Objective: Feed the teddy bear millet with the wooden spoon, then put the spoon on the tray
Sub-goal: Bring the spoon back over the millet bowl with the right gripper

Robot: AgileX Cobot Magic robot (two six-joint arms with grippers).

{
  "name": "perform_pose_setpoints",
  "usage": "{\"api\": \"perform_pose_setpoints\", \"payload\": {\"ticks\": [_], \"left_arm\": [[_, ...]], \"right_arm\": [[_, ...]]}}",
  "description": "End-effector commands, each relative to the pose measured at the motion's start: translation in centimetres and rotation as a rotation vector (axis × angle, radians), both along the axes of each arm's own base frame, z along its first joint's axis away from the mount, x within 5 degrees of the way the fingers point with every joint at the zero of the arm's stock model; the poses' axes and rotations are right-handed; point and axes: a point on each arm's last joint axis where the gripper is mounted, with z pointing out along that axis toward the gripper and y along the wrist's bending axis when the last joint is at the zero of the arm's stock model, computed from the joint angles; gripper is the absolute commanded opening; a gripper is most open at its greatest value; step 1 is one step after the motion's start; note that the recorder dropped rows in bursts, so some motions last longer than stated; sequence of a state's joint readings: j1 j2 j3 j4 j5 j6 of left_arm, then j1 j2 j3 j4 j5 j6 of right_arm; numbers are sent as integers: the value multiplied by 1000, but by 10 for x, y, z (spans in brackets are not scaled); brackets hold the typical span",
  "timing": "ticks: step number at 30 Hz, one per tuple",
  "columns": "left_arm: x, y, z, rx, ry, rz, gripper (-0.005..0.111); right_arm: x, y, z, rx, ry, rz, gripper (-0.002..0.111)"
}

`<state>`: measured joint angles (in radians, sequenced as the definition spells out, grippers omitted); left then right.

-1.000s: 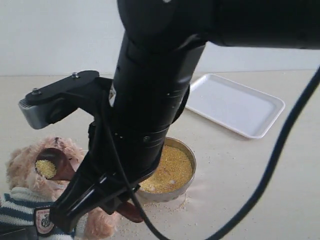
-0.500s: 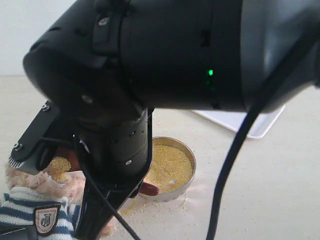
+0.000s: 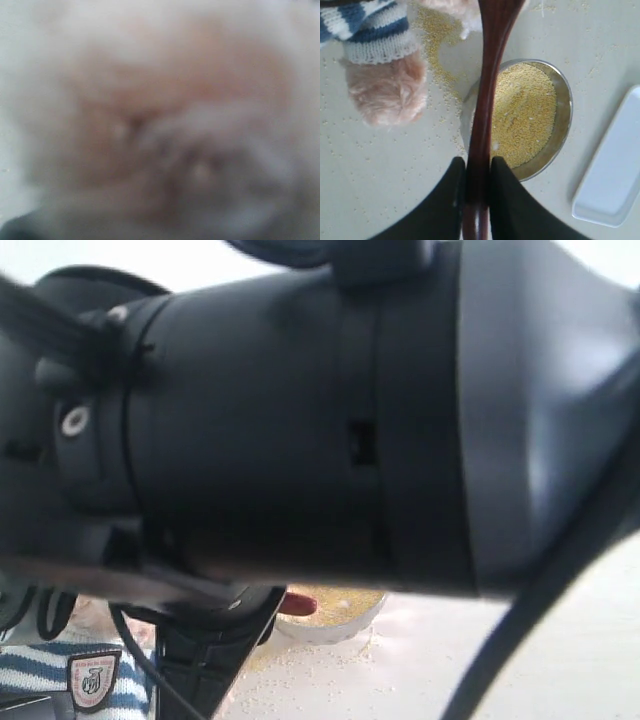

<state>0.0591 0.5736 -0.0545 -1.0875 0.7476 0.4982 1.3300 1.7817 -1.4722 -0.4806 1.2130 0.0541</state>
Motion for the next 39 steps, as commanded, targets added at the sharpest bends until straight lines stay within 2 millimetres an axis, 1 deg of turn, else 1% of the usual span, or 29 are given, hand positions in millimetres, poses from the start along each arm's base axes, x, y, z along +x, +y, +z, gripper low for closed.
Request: {"api": "perform_pose_setpoints", "payload": {"ticks": [1,7,12,15,17,19,20,22,23,24,26,29,31,35,37,39], "left_arm": [[0,-1,1,-19,-10,7,5],[0,-1,1,-19,-10,7,5],[0,-1,1,-19,-10,7,5],[0,-1,1,-20,-9,5,5],[0,-1,1,-19,-9,7,5],[0,-1,1,-19,-9,7,5],[0,-1,1,-19,-9,7,5],[0,-1,1,-19,-9,7,5],[0,-1,1,-19,-9,7,5],[0,-1,1,-19,-9,7,5],[0,-1,1,-19,-9,7,5],[0,-1,1,-19,-9,7,5],[0,-1,1,-19,-9,7,5],[0,-1,1,-19,-9,7,5],[0,-1,1,-19,-9,7,5],[0,-1,1,-19,-9,7,5]], "right_arm": [[0,1,6,6,-77,-9,3],[-3,2,7,20,-75,-20,3],[-6,2,4,40,-12,-55,3],[-4,-6,3,44,27,-88,3],[2,-20,-2,21,33,-122,3],[9,-39,-9,-5,41,-180,3],[15,-56,-13,-22,48,-224,3],[25,-78,-13,-24,55,-299,3],[30,-86,-11,-16,62,-329,3],[40,-94,-10,-18,70,-354,3],[50,-102,-10,-40,78,-348,3],[60,-101,-17,-110,16,-305,3],[67,-97,-28,-172,-17,-286,3],[70,-85,-52,-282,-50,-217,3],[71,-79,-60,-330,-92,-175,3],[71,-75,-62,-356,-137,-144,3]]}}
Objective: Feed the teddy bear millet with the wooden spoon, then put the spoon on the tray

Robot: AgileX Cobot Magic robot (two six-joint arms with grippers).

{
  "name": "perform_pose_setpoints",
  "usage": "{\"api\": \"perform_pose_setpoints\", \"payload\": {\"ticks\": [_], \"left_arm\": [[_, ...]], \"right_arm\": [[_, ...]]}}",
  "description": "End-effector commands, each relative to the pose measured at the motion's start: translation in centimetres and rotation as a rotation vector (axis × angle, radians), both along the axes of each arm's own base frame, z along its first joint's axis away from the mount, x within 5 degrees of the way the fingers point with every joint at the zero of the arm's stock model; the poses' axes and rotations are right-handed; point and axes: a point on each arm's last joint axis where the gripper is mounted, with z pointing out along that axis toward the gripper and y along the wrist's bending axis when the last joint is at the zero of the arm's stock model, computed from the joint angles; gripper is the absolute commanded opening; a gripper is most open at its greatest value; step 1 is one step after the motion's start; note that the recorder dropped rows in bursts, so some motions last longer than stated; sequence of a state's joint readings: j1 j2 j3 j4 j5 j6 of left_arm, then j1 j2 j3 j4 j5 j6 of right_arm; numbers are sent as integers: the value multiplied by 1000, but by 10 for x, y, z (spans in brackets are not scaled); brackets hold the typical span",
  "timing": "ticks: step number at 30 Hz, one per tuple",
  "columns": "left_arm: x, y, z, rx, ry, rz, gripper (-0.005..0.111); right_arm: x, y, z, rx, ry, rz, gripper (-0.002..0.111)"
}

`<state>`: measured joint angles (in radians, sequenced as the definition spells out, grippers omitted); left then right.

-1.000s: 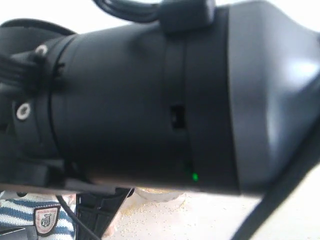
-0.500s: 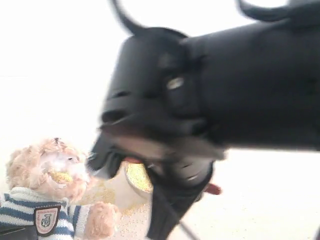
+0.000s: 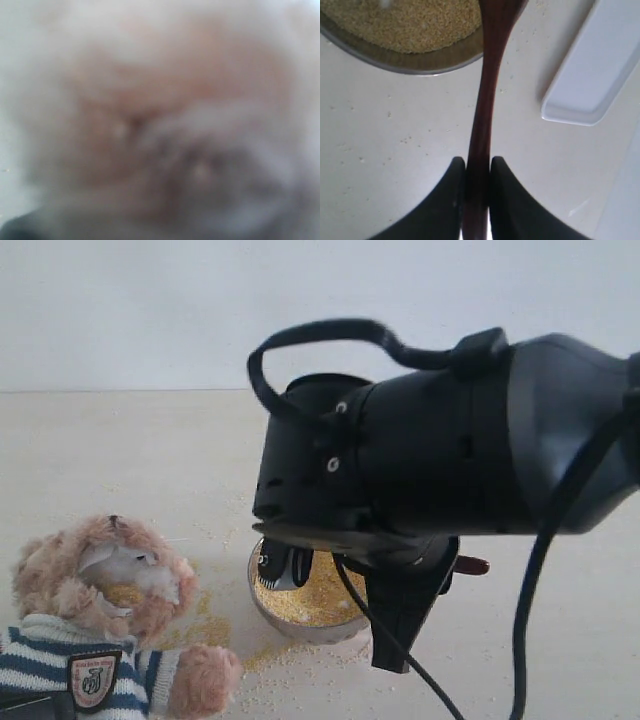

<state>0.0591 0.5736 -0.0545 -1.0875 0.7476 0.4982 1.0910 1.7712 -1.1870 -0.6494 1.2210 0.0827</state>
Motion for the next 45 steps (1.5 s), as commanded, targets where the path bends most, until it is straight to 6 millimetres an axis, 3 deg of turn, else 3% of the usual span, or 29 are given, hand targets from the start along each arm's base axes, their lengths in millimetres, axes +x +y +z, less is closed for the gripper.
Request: {"api": "perform_pose_setpoints", "payload": {"ticks": [1,16,21,32,39,45], "left_arm": [[0,-1,1,-19,-9,7,5],[0,-1,1,-19,-9,7,5],[0,-1,1,-19,-9,7,5],[0,-1,1,-19,-9,7,5],[0,-1,1,-19,-9,7,5],[0,-1,1,-19,-9,7,5]], "right_arm": [[3,6,-3,-67,-85,75,3],[11,9,-6,-105,-164,96,3],[8,7,-5,-21,-166,-10,3],[-44,-49,14,310,-16,-312,3],[-81,-82,31,750,95,-454,3],[-106,-104,24,1012,224,-558,3]]}}
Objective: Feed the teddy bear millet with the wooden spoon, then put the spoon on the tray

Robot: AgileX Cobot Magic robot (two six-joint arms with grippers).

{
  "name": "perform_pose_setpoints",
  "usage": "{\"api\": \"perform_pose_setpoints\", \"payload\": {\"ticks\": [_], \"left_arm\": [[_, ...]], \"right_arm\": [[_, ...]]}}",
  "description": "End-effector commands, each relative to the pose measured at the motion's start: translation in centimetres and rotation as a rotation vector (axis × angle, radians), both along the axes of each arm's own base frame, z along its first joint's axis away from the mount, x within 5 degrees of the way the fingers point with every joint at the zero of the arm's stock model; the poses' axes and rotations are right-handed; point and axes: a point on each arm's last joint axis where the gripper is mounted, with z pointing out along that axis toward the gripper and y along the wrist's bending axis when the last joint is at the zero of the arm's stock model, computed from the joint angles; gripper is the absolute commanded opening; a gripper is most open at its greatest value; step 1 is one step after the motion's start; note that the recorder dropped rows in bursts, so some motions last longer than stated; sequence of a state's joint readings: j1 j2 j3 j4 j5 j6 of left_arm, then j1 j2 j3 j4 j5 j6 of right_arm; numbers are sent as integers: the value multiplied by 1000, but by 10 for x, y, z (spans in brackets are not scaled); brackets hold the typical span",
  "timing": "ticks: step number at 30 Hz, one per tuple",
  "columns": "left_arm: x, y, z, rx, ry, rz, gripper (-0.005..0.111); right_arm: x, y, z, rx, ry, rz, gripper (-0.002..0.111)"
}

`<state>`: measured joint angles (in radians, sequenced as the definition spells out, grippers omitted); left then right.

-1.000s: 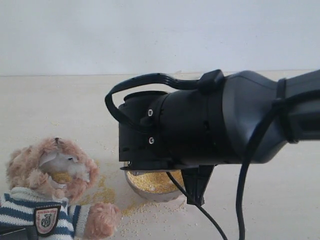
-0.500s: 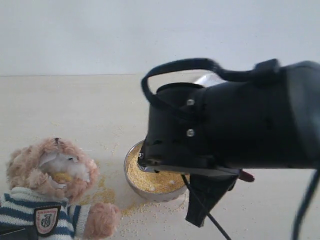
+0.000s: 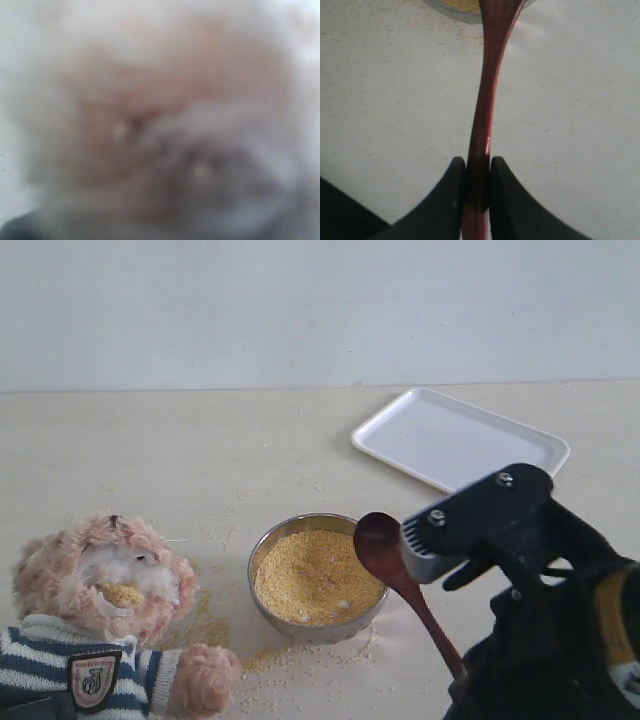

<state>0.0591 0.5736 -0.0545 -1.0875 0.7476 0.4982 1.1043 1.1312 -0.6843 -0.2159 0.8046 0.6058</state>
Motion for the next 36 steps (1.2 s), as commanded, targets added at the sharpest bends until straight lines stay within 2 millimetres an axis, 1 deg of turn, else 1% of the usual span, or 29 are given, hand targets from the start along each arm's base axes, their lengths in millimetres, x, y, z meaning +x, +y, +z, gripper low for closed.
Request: {"api": "perform_pose_setpoints", "payload": {"ticks": [1,5,13,17,20,22,25,30,33,36], "left_arm": [[0,-1,1,-19,-9,7,5],[0,-1,1,-19,-9,7,5],[0,-1,1,-19,-9,7,5],[0,-1,1,-19,-9,7,5],[0,-1,1,-19,-9,7,5],[0,-1,1,-20,-9,6,5],[0,-1,1,-20,-9,6,5],[0,-1,1,-20,-9,6,5],[0,-1,1,-20,-9,6,5],[0,-1,1,-19,-10,9,5]], "right_arm": [[-14,-13,-5,164,52,-53,3],[-19,-23,-10,152,59,-56,3],[-18,-23,-9,150,41,-39,3],[-18,-21,-9,143,10,62,3],[-14,-23,-9,141,18,97,3],[-9,-27,-9,136,29,135,3],[0,-35,-9,159,57,144,3],[13,-49,-5,100,37,200,3],[18,-52,-4,66,58,220,3],[22,-50,-7,42,82,222,3]]}}
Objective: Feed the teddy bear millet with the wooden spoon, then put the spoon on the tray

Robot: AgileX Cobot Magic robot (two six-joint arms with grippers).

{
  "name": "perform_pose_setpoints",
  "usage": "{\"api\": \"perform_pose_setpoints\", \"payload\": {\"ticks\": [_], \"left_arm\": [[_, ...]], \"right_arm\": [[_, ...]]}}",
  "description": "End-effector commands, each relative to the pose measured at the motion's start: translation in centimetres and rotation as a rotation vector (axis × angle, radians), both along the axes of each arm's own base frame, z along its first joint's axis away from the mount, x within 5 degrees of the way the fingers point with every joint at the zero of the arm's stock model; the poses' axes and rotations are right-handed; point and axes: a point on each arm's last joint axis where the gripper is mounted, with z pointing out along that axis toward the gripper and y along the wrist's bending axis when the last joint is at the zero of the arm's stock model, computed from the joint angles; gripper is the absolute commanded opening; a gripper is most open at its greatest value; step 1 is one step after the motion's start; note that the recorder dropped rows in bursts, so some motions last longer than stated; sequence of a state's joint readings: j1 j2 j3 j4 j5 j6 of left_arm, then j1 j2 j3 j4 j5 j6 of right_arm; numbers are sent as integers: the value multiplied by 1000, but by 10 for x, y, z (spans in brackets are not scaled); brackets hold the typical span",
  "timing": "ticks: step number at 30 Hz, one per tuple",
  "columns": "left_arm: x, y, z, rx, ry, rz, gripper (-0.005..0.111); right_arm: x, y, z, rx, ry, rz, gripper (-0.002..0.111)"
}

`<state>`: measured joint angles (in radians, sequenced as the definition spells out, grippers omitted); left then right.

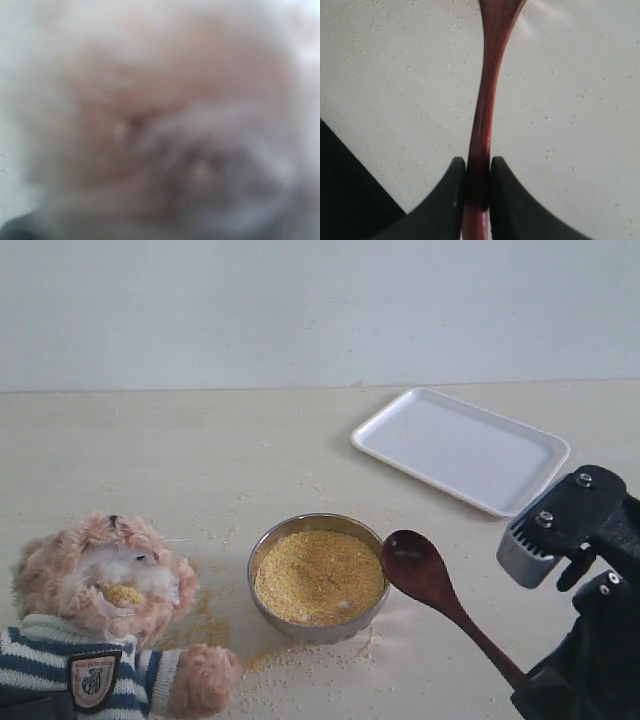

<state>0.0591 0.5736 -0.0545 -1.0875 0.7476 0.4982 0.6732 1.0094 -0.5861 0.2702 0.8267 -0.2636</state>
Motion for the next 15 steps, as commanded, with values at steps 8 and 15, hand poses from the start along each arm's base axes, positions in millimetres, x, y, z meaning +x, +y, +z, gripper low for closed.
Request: {"api": "perform_pose_setpoints", "payload": {"ticks": [8,15], "left_arm": [[0,-1,1,-19,-10,9,5],[0,-1,1,-20,-9,6,5]], "right_arm": [[12,12,-8,-32,-9,11,3],[22,25,-5,-249,-79,38,3]]}}
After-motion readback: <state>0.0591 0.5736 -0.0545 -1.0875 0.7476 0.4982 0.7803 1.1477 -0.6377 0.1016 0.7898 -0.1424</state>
